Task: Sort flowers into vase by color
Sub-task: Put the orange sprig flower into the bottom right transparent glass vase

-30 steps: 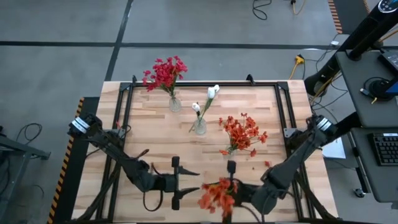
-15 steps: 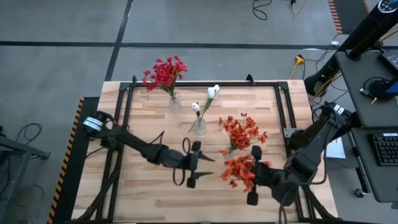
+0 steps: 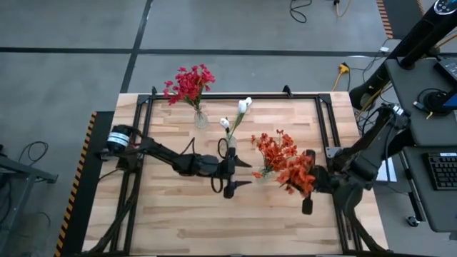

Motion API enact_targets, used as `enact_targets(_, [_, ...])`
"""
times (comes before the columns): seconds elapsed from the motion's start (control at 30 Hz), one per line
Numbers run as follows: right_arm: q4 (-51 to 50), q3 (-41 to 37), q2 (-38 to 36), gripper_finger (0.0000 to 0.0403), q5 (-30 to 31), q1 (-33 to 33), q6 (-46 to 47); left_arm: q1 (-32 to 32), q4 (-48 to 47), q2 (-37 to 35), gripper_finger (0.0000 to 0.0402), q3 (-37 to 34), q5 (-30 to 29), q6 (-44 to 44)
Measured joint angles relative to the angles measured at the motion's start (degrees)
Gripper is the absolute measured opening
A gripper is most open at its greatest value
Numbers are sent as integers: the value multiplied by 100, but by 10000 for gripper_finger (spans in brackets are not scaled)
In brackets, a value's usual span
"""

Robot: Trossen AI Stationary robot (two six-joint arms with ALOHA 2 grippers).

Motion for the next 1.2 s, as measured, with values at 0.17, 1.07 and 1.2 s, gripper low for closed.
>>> enact_targets(0.17, [688,-319,-308,22,-39,2,-321,-18,529,415,313,-2,-964,-103])
enact_targets(1.07, [700,-312,-142,22,-525,52,-513,-50,1571,2365,333,1028,-1070,-506])
enact_targets(1.2, [677,-317,-131,22,-525,55,-495,-50,1597,2432,333,1178,-1068,-292])
